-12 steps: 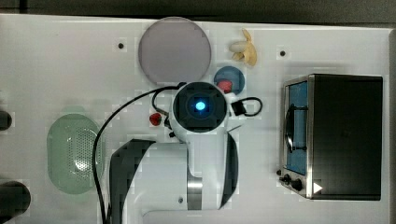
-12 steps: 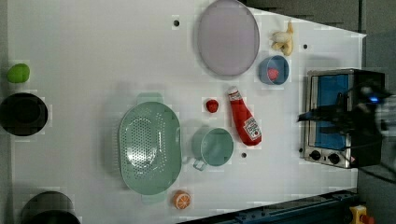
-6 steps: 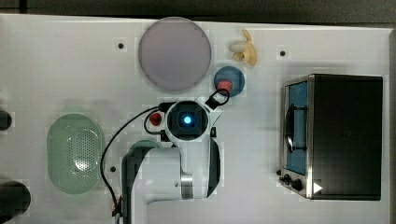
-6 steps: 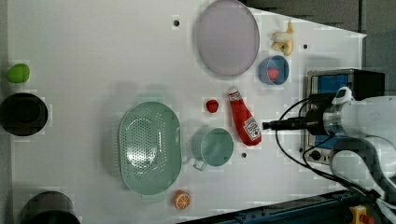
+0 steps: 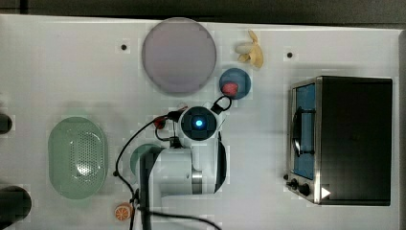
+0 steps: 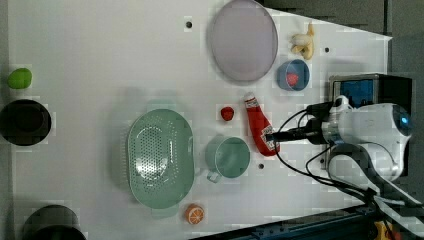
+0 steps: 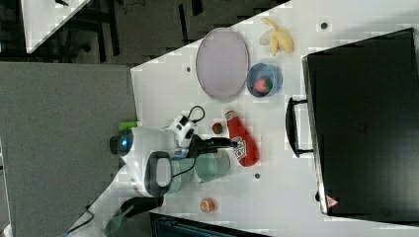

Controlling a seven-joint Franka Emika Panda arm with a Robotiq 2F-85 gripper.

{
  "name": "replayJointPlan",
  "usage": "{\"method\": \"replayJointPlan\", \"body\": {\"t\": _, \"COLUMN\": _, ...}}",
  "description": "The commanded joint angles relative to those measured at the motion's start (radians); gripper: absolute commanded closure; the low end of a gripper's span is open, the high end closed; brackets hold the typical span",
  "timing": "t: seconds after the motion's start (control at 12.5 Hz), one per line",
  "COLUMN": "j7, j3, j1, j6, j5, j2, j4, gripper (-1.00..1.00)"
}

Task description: Pick Ketchup from the table and place it in strainer.

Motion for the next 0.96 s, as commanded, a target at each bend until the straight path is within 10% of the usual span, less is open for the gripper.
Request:
{"method": "replayJointPlan", "body": {"t": 0.08, "j7": -0.056, "j3": -0.005, "j1": -0.006, "j6": 0.082, "j5": 0.012, "j2": 0.052, "j4": 0.006, "gripper": -1.0}}
{"method": "replayJointPlan", "body": {"t": 0.48, "j7": -0.056, "j3": -0.015, "j1": -0.006, "j6": 0.194, "j5": 0.012, "j2": 0.152, "j4": 0.005, "gripper": -1.0}}
{"method": "replayJointPlan", "body": {"t": 0.8, "j7": -0.056, "j3": -0.013, "j1": -0.004, "j6": 0.215, "j5": 0.012, "j2": 0.168, "j4": 0.005, "gripper": -0.24}}
{"method": "replayJointPlan", "body": {"t": 0.96, "j7": -0.057, "j3": -0.014, "j1": -0.005, "j6": 0.212, "j5": 0.012, "j2": 0.13, "j4": 0.007, "gripper": -0.24}}
